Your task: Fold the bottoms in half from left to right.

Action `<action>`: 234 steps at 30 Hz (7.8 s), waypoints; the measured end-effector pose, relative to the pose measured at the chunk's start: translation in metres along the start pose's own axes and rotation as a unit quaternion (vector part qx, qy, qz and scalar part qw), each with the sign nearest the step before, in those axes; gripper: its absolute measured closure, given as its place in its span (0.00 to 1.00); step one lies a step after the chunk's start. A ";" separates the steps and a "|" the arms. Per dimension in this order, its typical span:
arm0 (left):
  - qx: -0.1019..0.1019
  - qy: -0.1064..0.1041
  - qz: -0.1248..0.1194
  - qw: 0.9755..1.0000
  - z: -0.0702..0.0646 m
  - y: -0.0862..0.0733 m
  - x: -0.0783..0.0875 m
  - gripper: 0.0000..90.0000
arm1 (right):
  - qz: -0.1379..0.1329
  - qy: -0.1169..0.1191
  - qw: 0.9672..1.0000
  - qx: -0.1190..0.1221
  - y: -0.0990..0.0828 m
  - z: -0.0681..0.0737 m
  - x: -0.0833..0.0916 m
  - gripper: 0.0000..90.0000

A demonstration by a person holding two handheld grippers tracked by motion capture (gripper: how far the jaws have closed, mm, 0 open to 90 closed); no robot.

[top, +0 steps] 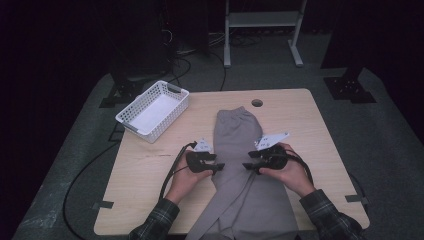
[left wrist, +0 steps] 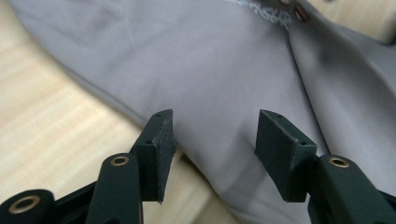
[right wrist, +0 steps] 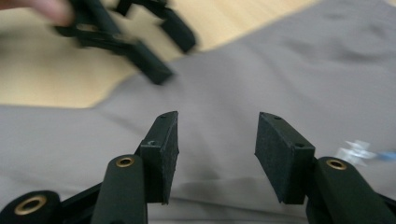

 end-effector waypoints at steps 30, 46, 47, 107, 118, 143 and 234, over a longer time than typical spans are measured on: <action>-0.038 0.041 0.017 0.998 0.001 -0.004 -0.005 0.51 | 0.059 0.090 0.982 0.158 0.017 0.128 -0.072 0.60; -0.039 0.039 0.013 0.998 0.001 -0.004 -0.006 0.52 | 0.027 0.090 0.986 0.136 0.019 0.128 -0.045 0.98; -0.040 0.039 0.013 0.998 0.002 -0.004 -0.006 0.52 | 0.022 0.090 0.987 0.134 0.017 0.126 -0.039 0.98; -0.033 0.046 0.010 0.998 0.004 -0.004 -0.007 0.52 | -0.020 -0.046 0.995 -0.092 -0.086 0.005 0.044 0.69; -0.034 0.046 0.009 0.998 0.004 -0.004 -0.007 0.52 | 0.010 -0.075 0.987 -0.140 -0.067 -0.021 0.007 0.61; -0.019 0.007 -0.001 1.000 -0.009 0.004 0.004 0.53 | 0.005 -0.112 0.984 -0.140 -0.073 -0.030 0.023 0.73; 0.010 0.074 0.013 0.997 0.066 0.048 -0.025 0.52 | 0.032 -0.071 0.990 -0.116 -0.019 -0.112 -0.035 0.61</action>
Point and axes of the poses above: each handheld gripper's, and its own axes: x roughly backward along the jaws, y roughly out of its top, z roughly to its left, the point moved 3 cm from there along -x, roughly forward along the jaws, and after that the axes turned 13 degrees about z, right-handed, at the moved point
